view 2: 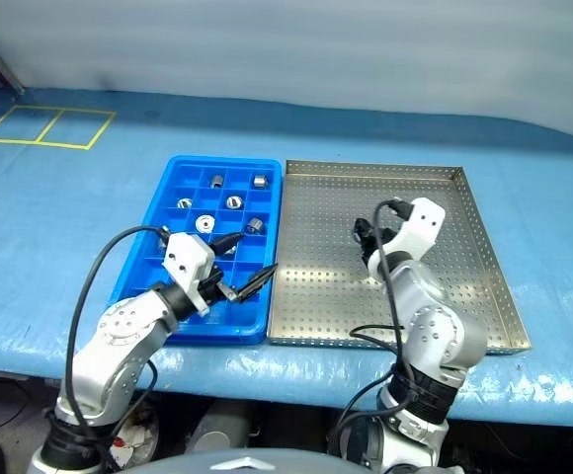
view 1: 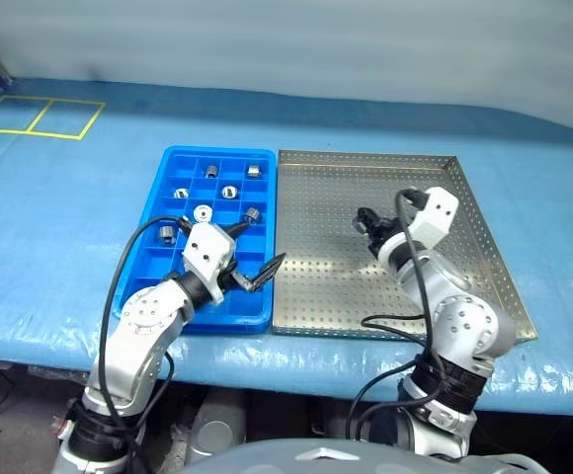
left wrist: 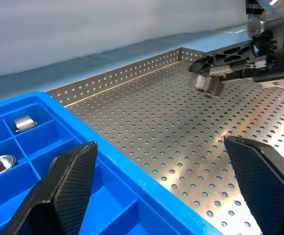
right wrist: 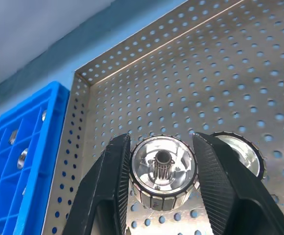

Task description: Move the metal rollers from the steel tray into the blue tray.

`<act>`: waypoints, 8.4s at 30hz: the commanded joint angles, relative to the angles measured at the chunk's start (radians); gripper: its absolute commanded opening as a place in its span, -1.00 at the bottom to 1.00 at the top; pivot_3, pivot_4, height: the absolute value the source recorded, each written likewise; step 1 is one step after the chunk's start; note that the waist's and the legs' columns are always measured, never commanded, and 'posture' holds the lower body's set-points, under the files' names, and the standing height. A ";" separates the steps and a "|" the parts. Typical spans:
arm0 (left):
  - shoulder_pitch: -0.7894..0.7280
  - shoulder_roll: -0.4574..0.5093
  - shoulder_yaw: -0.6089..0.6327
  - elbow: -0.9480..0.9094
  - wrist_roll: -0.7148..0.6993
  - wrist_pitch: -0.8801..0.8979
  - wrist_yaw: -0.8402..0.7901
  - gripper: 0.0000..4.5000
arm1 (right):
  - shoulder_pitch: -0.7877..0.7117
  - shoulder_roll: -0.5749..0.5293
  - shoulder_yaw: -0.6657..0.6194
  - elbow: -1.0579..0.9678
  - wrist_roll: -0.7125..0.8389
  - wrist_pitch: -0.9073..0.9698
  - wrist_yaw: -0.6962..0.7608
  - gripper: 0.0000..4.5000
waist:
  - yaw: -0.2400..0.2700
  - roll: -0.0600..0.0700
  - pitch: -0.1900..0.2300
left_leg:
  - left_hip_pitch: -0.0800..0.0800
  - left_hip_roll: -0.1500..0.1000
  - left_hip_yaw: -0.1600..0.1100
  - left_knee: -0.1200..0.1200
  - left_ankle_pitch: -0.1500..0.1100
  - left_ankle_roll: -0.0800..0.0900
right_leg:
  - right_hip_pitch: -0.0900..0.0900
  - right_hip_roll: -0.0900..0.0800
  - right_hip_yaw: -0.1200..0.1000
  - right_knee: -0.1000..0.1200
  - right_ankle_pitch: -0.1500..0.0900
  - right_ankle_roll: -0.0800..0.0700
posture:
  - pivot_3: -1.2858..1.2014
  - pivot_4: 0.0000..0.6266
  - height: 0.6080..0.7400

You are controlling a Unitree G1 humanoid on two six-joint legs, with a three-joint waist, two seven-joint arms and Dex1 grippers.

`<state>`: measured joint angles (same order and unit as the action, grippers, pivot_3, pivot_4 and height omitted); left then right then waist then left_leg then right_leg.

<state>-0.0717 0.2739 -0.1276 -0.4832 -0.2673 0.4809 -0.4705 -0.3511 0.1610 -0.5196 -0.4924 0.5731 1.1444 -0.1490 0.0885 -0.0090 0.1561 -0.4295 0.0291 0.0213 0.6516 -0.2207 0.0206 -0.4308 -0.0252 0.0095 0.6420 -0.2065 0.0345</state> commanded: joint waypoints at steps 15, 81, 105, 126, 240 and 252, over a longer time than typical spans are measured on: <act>-0.119 -0.230 -0.167 0.217 0.040 -0.098 0.056 1.00 | -0.108 0.092 0.063 0.067 0.654 -0.358 -0.462 -0.28 | -0.033 0.000 0.000 | 0.000 -0.001 0.000 0.000 0.000 0.001 | 0.000 0.001 0.002 0.000 0.002 0.004 | 0.19 -0.52 1.00; -0.345 -0.357 -0.199 0.641 0.295 -0.474 0.335 -0.35 | 0.001 -0.063 0.410 -0.009 0.861 -0.636 -0.584 -0.28 | -0.064 0.000 0.000 | -0.002 -0.001 0.001 0.006 -0.001 0.004 | 0.001 0.001 0.004 0.000 0.006 0.009 | 0.12 -0.52 1.00; -0.438 -0.162 -0.307 0.716 0.413 -0.539 -0.002 -0.35 | 0.055 -0.192 0.432 -0.057 0.802 -0.616 -0.569 -0.28 | -0.066 0.000 0.000 | -0.001 -0.001 0.001 0.007 -0.001 0.005 | 0.001 0.000 0.006 0.000 0.006 0.009 | 0.10 -0.52 1.00; -0.420 -0.129 -0.028 0.397 0.155 -0.125 -0.060 -0.35 | 0.189 -0.500 0.429 -0.140 0.503 -0.418 -0.559 -0.28 | -0.081 0.000 0.000 | 0.000 0.000 0.004 0.010 -0.002 0.009 | 0.001 0.001 0.009 0.001 0.005 0.008 | 0.11 -0.52 1.00; 0.065 0.280 0.328 0.008 -0.197 0.119 -0.109 1.00 | 0.181 -0.190 0.591 -0.186 0.057 0.038 0.123 0.98 | -0.017 -0.001 0.001 | -0.001 0.007 0.004 0.003 -0.003 0.006 | -0.002 -0.002 0.003 -0.002 0.001 0.002 | 0.21 -0.52 1.00; 0.063 0.287 0.324 0.009 -0.201 0.122 -0.110 1.00 | 0.190 -0.202 0.563 -0.196 0.042 0.050 0.119 0.98 | -0.018 -0.001 0.001 | -0.001 0.007 0.004 0.003 -0.003 0.006 | -0.002 -0.003 0.003 -0.002 0.001 0.002 | 0.21 -0.52 1.00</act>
<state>-0.0013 0.5523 0.1874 -0.4683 -0.4530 0.6056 -0.5709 -0.1609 -0.0420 0.0487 -0.6471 0.6120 1.1934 -0.0294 0.0704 -0.0104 0.1567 -0.4302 0.0357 0.0256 0.6548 -0.2237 0.0264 -0.4325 -0.0277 0.0124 0.6395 -0.2053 0.0365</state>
